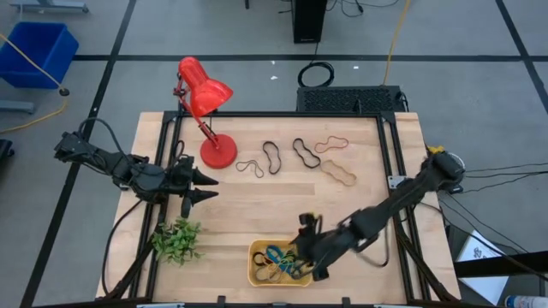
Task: Pick and place rubber bands into bin
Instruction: Put the purple rubber band into the bin
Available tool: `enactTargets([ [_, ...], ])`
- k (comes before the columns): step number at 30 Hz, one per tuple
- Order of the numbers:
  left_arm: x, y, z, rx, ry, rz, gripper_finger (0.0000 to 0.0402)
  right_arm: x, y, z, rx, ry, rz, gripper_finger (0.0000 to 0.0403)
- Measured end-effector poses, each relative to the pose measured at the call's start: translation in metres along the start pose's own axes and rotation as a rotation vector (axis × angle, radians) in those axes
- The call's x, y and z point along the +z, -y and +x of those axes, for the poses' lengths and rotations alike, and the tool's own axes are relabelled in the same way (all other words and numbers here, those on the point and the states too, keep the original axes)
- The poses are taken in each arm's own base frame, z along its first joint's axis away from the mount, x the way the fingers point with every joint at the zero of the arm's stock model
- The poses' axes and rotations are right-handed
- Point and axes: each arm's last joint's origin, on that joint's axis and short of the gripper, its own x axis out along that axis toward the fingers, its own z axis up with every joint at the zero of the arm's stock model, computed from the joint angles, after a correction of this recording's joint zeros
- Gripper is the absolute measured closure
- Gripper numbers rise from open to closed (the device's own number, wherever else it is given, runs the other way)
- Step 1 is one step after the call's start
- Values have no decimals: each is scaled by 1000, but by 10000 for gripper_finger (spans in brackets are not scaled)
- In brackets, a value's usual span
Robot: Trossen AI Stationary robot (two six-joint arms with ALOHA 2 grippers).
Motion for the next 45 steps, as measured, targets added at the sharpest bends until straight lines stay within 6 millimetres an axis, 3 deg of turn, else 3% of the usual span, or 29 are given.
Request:
enactTargets([
  [7,1,0,0,-2,6,15,217,30,34,-76,-14,215,60,224],
  [11,1,0,0,15,14,23,218,28,50,-106,-70,301,98,229],
  [15,1,-5,9,112,19,57,218,19,62,-121,-137,386,145,230],
  [23,-6,-24,62,328,-168,334,218,0,82,-117,-177,529,229,230],
  [33,16,-66,127,396,-589,398,218,-18,92,-101,-197,498,326,230],
  [45,22,-125,205,330,-812,452,218,-20,92,-100,-187,498,366,232],
])
